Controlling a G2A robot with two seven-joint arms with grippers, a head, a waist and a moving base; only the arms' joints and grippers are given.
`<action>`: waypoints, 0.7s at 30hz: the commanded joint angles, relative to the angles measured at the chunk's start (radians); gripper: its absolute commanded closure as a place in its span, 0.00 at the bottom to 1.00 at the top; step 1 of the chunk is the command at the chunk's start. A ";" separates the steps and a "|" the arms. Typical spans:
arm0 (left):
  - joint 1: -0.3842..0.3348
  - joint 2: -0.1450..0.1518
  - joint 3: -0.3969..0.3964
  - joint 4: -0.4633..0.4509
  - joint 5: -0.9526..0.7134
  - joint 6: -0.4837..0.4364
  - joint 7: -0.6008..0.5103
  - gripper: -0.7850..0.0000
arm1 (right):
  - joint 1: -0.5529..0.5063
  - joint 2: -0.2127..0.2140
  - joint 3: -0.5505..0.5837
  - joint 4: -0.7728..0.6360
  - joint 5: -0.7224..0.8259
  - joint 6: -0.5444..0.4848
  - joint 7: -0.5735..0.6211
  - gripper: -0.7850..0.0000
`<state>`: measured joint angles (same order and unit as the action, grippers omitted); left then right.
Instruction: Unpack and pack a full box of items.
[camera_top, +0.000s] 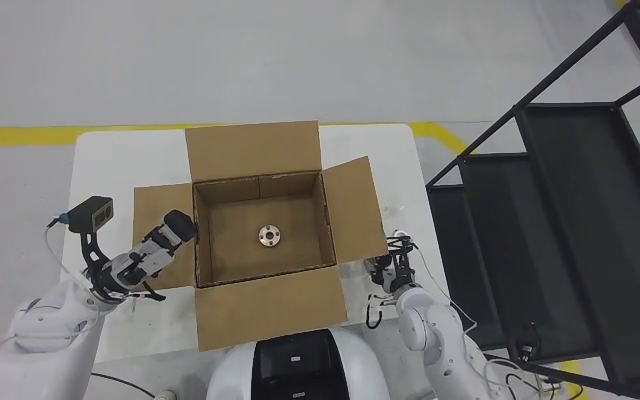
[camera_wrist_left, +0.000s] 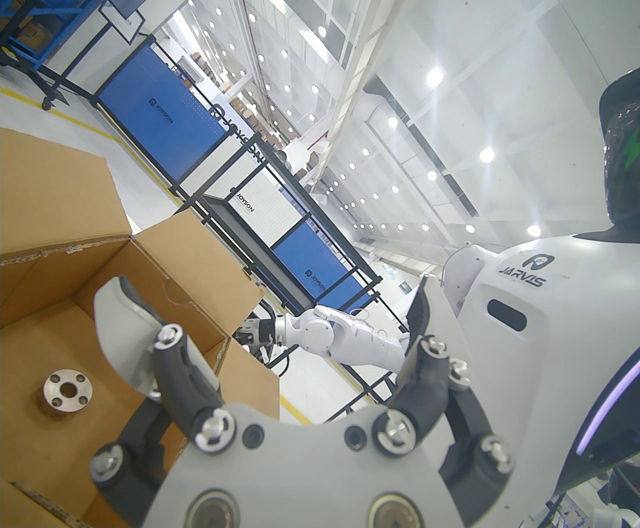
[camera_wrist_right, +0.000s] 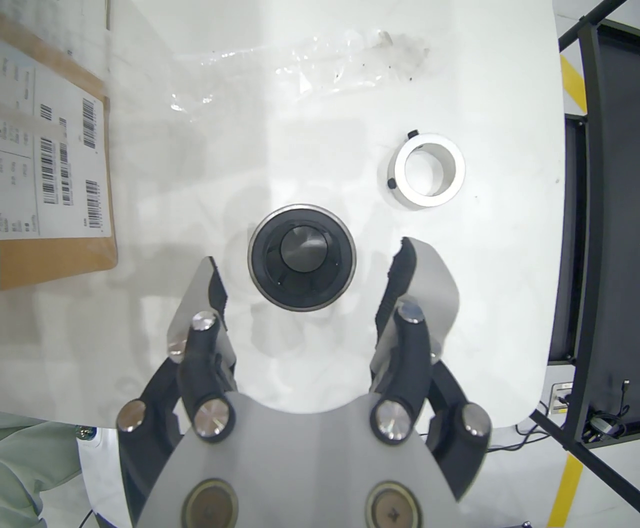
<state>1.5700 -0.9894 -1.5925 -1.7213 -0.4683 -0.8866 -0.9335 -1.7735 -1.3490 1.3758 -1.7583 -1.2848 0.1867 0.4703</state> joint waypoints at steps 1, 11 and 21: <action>0.000 0.000 0.000 0.000 0.000 0.000 0.000 0.00 | 0.009 -0.001 -0.002 0.006 0.003 0.003 -0.002 0.00; 0.000 0.000 0.000 0.000 0.000 0.000 0.000 0.00 | 0.076 -0.005 -0.026 0.082 0.023 0.000 -0.012 1.00; 0.000 0.000 0.000 0.000 0.000 0.000 0.000 0.00 | 0.075 -0.004 -0.029 0.100 0.017 0.002 -0.026 1.00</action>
<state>1.5700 -0.9894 -1.5925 -1.7213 -0.4683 -0.8866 -0.9335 -1.6976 -1.3529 1.3469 -1.6586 -1.2676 0.1881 0.4445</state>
